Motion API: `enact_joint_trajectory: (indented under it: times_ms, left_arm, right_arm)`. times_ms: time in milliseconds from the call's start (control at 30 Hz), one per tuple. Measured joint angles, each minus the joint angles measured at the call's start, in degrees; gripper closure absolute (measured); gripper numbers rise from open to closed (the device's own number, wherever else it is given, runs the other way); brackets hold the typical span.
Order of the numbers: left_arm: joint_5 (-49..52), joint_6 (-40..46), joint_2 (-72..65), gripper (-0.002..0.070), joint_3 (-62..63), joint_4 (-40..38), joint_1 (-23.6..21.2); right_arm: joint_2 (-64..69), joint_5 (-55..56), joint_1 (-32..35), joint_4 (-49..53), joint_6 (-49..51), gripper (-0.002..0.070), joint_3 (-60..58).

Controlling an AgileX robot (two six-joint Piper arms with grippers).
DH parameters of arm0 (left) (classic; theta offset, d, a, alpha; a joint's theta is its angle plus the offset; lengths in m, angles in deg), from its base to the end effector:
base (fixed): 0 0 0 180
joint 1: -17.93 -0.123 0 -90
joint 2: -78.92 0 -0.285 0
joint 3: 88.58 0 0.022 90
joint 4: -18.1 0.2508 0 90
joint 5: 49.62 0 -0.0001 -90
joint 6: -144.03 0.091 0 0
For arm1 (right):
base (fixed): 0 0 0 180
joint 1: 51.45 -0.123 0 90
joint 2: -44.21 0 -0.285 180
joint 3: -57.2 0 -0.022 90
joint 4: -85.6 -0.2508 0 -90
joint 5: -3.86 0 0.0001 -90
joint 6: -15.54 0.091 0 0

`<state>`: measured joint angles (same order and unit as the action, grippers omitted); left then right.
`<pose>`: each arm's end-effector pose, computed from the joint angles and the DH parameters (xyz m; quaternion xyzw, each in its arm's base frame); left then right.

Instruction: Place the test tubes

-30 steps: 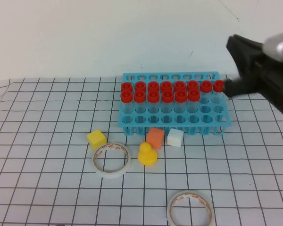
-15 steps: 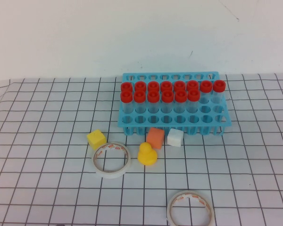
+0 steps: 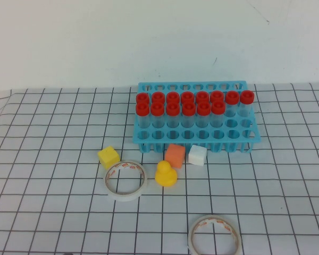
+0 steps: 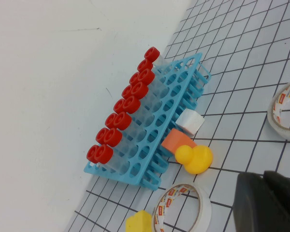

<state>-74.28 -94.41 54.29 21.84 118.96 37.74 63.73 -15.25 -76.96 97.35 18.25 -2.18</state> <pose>0.0576 -0.0603 0.2321 0.5062 0.5624 -0.0261 0.6533 0.0597 0.0217 0.2759 -0.1984 0.7259 0.0730 0.6545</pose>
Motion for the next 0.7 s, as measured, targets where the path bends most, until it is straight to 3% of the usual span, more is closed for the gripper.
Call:
enact_joint_trajectory:
  times_ms: [233,433,700]
  left_arm:
    - [0.0,0.0,0.0,0.0676,0.0,0.0,0.0]
    - [0.0,0.0,0.0,0.0676,0.0,0.0,0.0]
    - [-0.1,0.0,0.0,0.0676,0.0,0.0,0.0]
  right_arm:
    - [-5.1,-6.2,0.0,0.0,0.0,0.0678,-0.5]
    - [-8.9,-4.9,1.2,-1.3,2.6,0.0678,-6.2]
    - [-12.4,-2.7,19.4,-4.9,2.1,0.0678,-15.9]
